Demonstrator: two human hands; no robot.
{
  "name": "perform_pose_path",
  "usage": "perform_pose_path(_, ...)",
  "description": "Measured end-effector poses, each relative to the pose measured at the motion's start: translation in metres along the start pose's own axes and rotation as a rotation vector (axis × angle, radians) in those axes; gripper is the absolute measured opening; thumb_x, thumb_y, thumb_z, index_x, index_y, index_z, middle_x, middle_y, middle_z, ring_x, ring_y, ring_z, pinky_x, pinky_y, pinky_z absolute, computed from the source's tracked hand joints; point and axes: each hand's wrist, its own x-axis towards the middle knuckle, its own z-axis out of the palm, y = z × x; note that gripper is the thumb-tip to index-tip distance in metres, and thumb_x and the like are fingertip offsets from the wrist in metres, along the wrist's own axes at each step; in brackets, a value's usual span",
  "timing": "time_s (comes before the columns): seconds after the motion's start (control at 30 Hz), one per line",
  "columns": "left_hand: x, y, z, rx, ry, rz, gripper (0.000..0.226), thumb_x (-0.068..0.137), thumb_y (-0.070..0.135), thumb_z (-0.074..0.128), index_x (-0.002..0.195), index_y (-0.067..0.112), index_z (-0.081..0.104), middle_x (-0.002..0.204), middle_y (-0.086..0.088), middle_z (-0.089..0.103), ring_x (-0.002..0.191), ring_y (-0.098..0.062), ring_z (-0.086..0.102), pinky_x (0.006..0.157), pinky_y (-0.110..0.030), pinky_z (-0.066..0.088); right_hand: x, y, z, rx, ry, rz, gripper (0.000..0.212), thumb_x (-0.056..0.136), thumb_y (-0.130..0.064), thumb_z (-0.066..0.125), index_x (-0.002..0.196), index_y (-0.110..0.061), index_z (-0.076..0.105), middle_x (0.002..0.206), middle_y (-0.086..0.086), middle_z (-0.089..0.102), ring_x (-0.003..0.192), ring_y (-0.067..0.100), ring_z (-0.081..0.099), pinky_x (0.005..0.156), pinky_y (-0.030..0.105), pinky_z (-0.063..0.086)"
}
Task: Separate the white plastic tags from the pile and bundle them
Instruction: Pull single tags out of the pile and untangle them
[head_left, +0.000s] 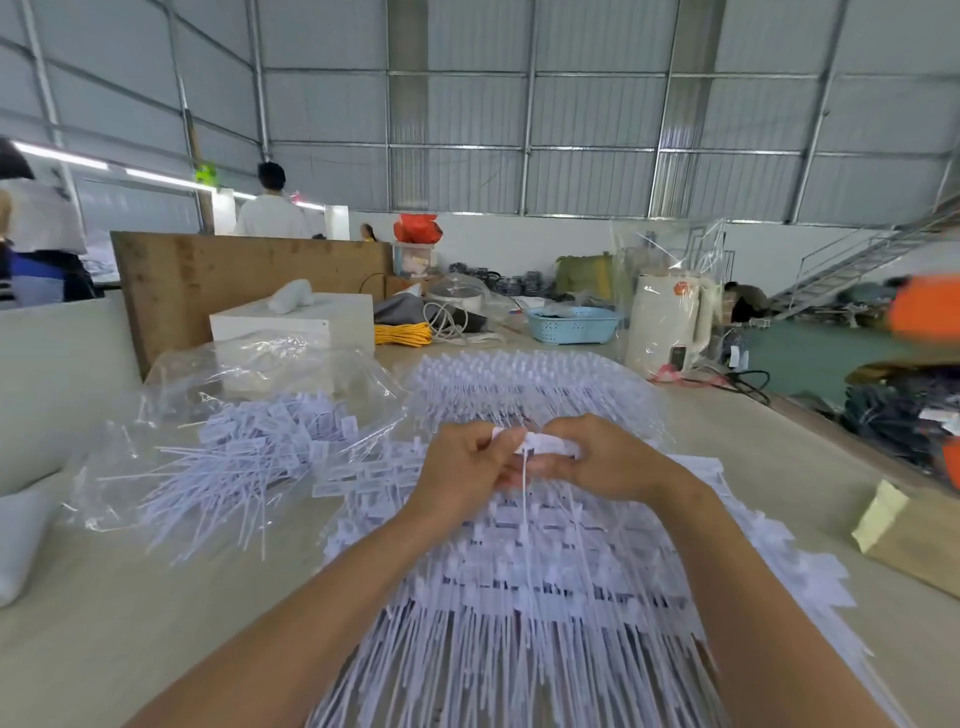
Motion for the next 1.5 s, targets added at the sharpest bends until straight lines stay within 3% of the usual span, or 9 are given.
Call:
perform_pose_path(0.23, -0.003, 0.006, 0.008, -0.238, -0.112, -0.108, 0.022, 0.094, 0.025, 0.056, 0.094, 0.006, 0.067, 0.057, 0.001, 0.065, 0.047, -0.012, 0.06, 0.05, -0.022, 0.051, -0.007, -0.009, -0.015, -0.004, -0.099, -0.097, 0.015, 0.09, -0.021, 0.061, 0.076, -0.022, 0.059, 0.07, -0.003, 0.058, 0.066, 0.011, 0.052, 0.065, 0.024, 0.041)
perform_pose_path(0.47, -0.006, 0.012, 0.012, 0.081, -0.079, -0.048, 0.038, 0.096, 0.033, 0.052, 0.066, 0.011, 0.057, 0.045, 0.004, 0.056, 0.035, -0.005, 0.047, 0.039, -0.014, 0.036, -0.004, -0.009, -0.008, -0.191, -0.038, -0.087, 0.016, 0.092, -0.018, 0.058, 0.095, -0.008, 0.071, 0.086, 0.008, 0.067, 0.078, 0.018, 0.058, 0.077, 0.034, 0.047)
perform_pose_path(0.67, 0.001, 0.019, -0.01, -0.615, -0.413, -0.578, 0.041, 0.095, 0.025, 0.048, 0.056, 0.013, 0.052, 0.038, 0.007, 0.039, 0.026, 0.0, 0.03, 0.026, -0.012, 0.021, -0.004, -0.004, -0.012, -0.495, 0.062, -0.052, 0.022, 0.094, -0.03, 0.054, 0.073, -0.027, 0.059, 0.082, -0.003, 0.061, 0.082, 0.017, 0.054, 0.07, 0.028, 0.038)
perform_pose_path(0.87, 0.005, 0.0, -0.015, -0.643, -0.332, -0.584, 0.029, 0.093, 0.03, 0.052, 0.071, 0.011, 0.05, 0.047, 0.001, 0.047, 0.032, -0.004, 0.037, 0.031, -0.014, 0.032, -0.016, -0.007, -0.034, -0.019, 0.255, -0.07, 0.021, 0.082, -0.02, 0.071, 0.068, -0.021, 0.056, 0.063, -0.011, 0.05, 0.058, -0.004, 0.046, 0.056, 0.01, 0.032)
perform_pose_path(1.0, 0.004, -0.012, -0.01, -0.527, -0.325, -0.54, 0.028, 0.096, 0.026, 0.051, 0.075, 0.008, 0.052, 0.053, -0.002, 0.053, 0.037, -0.005, 0.041, 0.037, -0.015, 0.036, -0.03, -0.029, -0.046, 0.236, 0.302, -0.141, 0.021, 0.077, -0.029, 0.067, 0.075, -0.009, 0.065, 0.068, -0.001, 0.058, 0.06, 0.003, 0.049, 0.062, 0.014, 0.041)
perform_pose_path(1.13, 0.0, -0.012, -0.004, -0.439, -0.287, -0.468, 0.028, 0.096, 0.025, 0.052, 0.075, 0.006, 0.053, 0.05, -0.002, 0.053, 0.035, -0.006, 0.041, 0.035, -0.016, 0.036, -0.046, -0.045, -0.076, 0.653, 0.524, -0.352, 0.018, 0.077, -0.04, 0.07, 0.073, -0.022, 0.071, 0.065, -0.01, 0.057, 0.06, 0.006, 0.048, 0.057, 0.014, 0.041)
perform_pose_path(1.27, 0.001, -0.011, -0.005, -0.494, -0.265, -0.507, 0.024, 0.097, 0.022, 0.051, 0.08, 0.005, 0.055, 0.054, -0.006, 0.057, 0.037, -0.007, 0.045, 0.036, -0.017, 0.041, -0.051, -0.064, -0.082, 0.546, 0.367, -0.442, 0.036, 0.078, -0.057, 0.064, 0.088, -0.023, 0.073, 0.069, -0.011, 0.062, 0.062, 0.01, 0.05, 0.055, 0.016, 0.04)
perform_pose_path(1.4, 0.004, -0.006, -0.009, -0.685, -0.238, -0.49, 0.018, 0.098, 0.019, 0.043, 0.092, 0.009, 0.057, 0.059, -0.008, 0.059, 0.039, -0.011, 0.049, 0.039, -0.017, 0.044, -0.016, -0.072, -0.031, -0.047, -0.006, -0.226, 0.022, 0.096, -0.019, 0.053, 0.101, -0.005, 0.07, 0.085, -0.001, 0.068, 0.062, 0.001, 0.055, 0.058, 0.019, 0.043)
perform_pose_path(1.5, 0.009, -0.008, -0.013, -0.79, -0.227, -0.43, 0.058, 0.097, 0.054, 0.03, 0.093, 0.008, 0.066, 0.064, -0.008, 0.062, 0.043, -0.013, 0.054, 0.041, -0.019, 0.046, 0.007, -0.06, 0.002, 0.013, -0.058, -0.113, 0.036, 0.092, -0.002, 0.053, 0.126, -0.013, 0.058, 0.091, -0.014, 0.056, 0.074, -0.009, 0.052, 0.067, 0.008, 0.042)
